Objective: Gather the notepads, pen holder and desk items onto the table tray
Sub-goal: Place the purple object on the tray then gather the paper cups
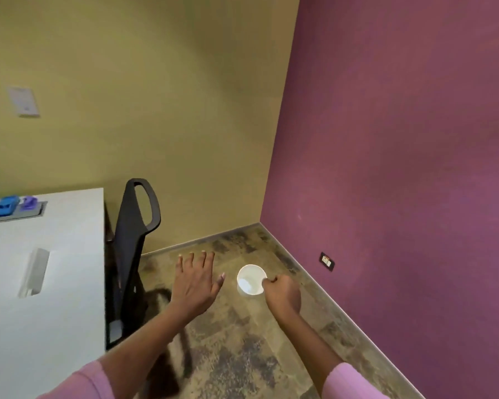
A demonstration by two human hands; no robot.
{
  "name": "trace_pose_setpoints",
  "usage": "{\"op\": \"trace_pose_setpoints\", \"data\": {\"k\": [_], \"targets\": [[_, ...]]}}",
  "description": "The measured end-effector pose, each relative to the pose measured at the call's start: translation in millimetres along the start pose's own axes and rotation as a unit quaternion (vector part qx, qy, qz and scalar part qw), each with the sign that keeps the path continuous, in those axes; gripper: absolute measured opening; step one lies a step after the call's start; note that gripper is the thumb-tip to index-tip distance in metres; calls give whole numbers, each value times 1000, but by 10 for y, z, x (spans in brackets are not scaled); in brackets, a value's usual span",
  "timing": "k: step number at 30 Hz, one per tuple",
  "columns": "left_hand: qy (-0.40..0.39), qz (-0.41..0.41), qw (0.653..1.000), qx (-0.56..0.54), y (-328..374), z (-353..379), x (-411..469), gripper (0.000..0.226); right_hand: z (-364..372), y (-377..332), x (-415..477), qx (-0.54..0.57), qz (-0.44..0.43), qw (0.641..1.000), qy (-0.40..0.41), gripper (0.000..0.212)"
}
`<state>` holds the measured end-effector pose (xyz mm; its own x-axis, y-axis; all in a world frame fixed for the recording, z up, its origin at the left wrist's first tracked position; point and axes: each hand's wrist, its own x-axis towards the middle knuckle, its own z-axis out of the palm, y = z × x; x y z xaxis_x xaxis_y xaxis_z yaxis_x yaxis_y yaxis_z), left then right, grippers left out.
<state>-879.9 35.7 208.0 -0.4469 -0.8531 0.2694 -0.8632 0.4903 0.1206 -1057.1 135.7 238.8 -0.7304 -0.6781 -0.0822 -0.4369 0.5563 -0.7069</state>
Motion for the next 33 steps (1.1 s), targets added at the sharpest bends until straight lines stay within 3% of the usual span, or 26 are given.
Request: {"op": "trace_pose_setpoints", "data": {"k": [11,21,27,33], "targets": [[53,-154,986,47,-784,149,1627,71,910,-1586,1715,4,-160,982,-103,23],[36,-307,947,94,-1578,171,2645,82,1774,-2745,2829,14,-260,950,-170,26],[34,-398,910,116,-2042,293,3103,80,2441,-3393,3380,17,-337,907,-253,25],[52,-515,847,124,-2311,399,3477,79,2937,-4013,3744,15,-413,846,-337,25]]}}
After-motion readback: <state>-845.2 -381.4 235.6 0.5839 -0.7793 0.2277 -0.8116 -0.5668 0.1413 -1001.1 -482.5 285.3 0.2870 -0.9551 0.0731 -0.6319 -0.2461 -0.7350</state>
